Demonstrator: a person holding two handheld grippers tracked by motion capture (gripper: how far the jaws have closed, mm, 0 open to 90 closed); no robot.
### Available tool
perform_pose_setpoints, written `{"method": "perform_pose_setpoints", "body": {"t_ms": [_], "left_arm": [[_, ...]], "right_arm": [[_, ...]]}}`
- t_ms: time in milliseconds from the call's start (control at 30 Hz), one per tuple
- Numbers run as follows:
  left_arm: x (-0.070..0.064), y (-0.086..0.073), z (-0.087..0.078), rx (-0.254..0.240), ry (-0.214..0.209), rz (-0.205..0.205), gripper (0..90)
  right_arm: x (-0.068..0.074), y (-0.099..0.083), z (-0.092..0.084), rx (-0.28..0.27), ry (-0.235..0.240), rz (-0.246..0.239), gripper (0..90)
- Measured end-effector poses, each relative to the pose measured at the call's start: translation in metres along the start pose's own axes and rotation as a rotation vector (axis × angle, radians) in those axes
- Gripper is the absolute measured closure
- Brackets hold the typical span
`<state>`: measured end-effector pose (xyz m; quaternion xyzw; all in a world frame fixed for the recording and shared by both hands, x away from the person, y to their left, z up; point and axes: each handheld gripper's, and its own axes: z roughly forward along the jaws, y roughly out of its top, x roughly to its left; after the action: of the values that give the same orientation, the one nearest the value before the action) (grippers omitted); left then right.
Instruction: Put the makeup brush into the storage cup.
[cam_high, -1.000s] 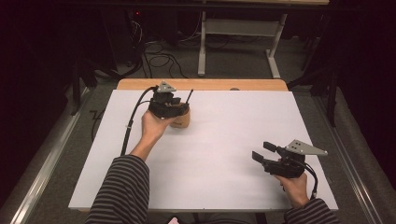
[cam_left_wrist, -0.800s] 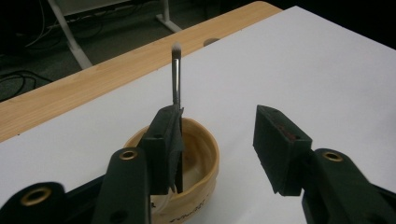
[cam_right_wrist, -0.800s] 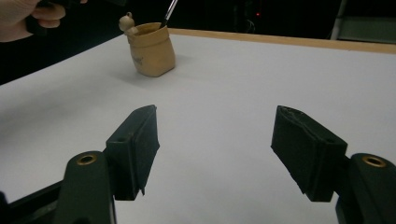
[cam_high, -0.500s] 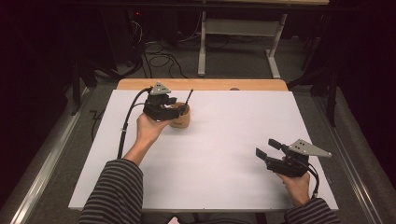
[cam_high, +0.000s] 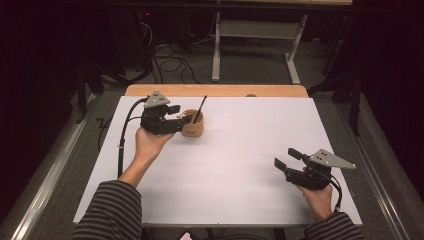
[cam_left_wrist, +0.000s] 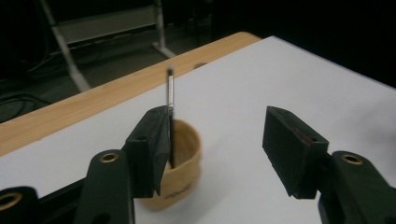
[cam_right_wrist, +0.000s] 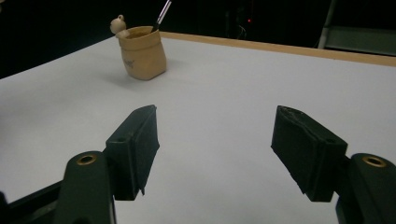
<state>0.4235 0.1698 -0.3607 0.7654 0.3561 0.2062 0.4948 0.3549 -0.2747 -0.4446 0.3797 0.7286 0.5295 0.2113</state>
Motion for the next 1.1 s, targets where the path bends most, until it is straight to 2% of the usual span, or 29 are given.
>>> {"method": "perform_pose_setpoints", "body": {"t_ms": [33, 167, 233, 500, 700, 833, 1100], "left_arm": [[-0.003, 0.0, -0.003, 0.001, 0.015, 0.023, 42.4], [0.0, -0.007, -0.012, -0.023, 0.027, -0.012, 42.1], [0.002, -0.011, -0.017, -0.037, 0.027, -0.027, 42.1], [0.004, -0.022, -0.031, -0.051, 0.02, -0.054, 42.4], [-0.002, -0.029, -0.038, -0.059, -0.003, -0.05, 42.3], [-0.003, -0.033, -0.043, -0.072, 0.004, -0.044, 42.0], [-0.005, -0.043, -0.057, -0.095, 0.008, -0.057, 39.4]], "right_arm": [[-0.001, 0.0, -0.001, -0.007, -0.006, 0.002, 32.6], [-0.003, 0.001, -0.002, -0.009, -0.014, 0.016, 31.3], [-0.001, 0.001, -0.001, -0.013, -0.01, 0.006, 31.3], [0.004, 0.002, 0.0, -0.02, 0.017, -0.004, 30.8], [0.004, 0.003, 0.0, -0.023, 0.017, -0.002, 30.6], [0.004, 0.002, 0.001, -0.017, 0.021, 0.008, 29.9], [0.004, 0.001, 0.002, -0.004, 0.017, 0.013, 29.8]]}}
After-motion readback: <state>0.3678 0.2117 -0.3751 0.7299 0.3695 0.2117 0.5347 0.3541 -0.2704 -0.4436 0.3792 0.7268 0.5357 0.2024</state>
